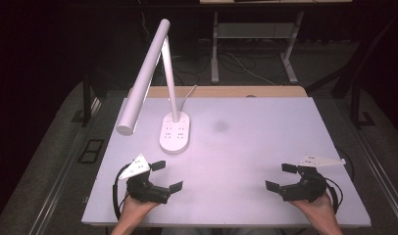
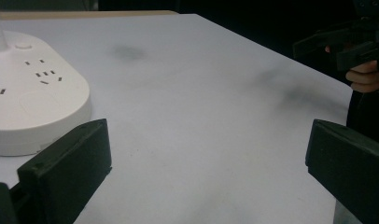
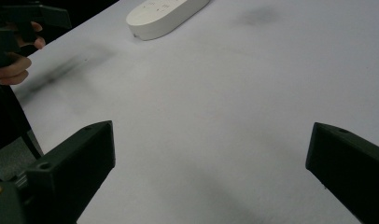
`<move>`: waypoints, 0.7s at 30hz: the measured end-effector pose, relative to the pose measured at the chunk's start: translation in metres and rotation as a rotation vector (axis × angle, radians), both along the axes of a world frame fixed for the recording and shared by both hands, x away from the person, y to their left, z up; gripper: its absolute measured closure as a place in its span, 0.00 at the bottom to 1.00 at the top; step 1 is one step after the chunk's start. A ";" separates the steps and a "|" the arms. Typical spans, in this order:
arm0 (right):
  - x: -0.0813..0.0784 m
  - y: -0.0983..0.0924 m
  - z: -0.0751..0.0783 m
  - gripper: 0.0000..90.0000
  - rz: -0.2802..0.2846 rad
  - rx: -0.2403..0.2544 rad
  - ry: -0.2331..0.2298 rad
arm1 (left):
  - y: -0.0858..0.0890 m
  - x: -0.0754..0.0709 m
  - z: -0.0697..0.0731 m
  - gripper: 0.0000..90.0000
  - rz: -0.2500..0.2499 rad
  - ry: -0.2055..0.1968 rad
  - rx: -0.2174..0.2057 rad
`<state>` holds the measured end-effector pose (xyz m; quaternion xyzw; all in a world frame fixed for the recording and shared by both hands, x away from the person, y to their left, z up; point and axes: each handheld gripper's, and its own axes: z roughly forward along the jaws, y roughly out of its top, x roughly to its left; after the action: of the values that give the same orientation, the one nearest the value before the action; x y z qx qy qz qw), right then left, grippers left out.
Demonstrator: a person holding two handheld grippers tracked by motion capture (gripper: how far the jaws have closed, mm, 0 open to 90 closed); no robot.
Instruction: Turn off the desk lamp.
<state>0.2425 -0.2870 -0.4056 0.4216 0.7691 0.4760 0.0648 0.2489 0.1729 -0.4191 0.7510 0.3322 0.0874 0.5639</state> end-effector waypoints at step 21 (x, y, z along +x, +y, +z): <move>0.016 0.012 0.024 0.01 0.069 -0.005 0.004 | 0.002 0.000 0.000 0.00 0.007 0.000 0.003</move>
<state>0.2589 -0.2747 -0.3818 0.3955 0.7846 0.4751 0.0481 0.2490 0.1746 -0.4193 0.7509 0.3345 0.0899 0.5623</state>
